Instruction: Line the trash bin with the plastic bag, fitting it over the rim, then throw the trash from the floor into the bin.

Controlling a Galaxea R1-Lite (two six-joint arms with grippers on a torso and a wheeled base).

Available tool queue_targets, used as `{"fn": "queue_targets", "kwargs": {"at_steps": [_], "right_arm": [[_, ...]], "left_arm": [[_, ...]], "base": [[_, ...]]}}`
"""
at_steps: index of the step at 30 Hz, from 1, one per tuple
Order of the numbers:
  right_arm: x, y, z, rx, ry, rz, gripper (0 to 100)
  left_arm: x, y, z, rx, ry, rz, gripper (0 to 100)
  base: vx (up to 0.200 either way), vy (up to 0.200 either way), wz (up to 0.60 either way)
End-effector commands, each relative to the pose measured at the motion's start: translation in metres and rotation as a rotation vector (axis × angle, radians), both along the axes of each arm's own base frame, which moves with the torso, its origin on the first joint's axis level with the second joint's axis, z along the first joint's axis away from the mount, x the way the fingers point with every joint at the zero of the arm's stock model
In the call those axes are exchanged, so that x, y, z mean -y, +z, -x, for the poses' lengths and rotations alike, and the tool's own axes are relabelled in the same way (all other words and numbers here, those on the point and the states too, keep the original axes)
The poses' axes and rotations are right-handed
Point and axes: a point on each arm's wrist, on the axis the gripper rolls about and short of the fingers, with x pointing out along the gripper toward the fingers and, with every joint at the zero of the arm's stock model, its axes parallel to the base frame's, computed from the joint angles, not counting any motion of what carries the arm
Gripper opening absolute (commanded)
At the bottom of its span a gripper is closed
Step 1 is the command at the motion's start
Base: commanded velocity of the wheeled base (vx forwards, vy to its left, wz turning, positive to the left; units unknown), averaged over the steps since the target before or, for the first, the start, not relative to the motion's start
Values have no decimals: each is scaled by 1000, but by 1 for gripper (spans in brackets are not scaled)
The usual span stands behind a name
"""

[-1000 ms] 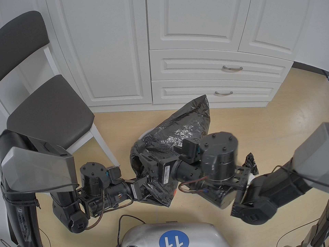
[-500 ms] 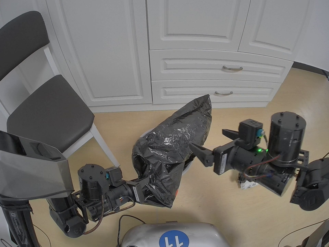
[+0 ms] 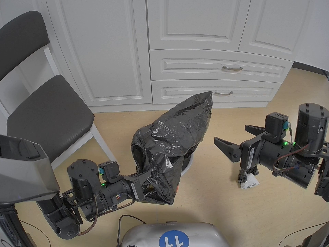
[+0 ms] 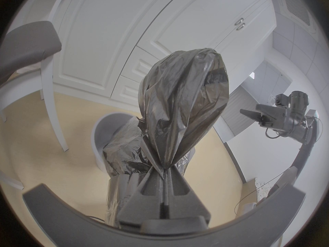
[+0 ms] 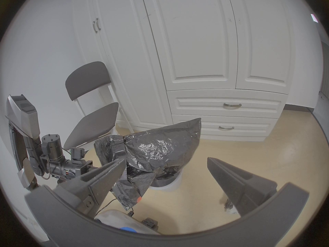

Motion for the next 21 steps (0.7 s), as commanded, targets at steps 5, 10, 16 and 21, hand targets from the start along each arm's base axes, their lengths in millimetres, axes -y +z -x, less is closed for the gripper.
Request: {"fn": "queue_targets", "kwargs": {"at_steps": [5,10,16,21], "right_arm": [[8,10,-3,-10,-39,4,100],[12,23,0,-115,-60,1,100],[7,34,-7,-182,-82,-60,100],[7,32,-21,-194,-121,-82,100]], "left_arm": [[1,19,6,21,-13,21,0],[1,30,5,14,-9,27,0],[0,55,10,-13,5,40,0],[-3,95,13,-113,39,81,0]], "base": [[0,0,0],[0,0,0],[0,0,0],[0,0,0]]}}
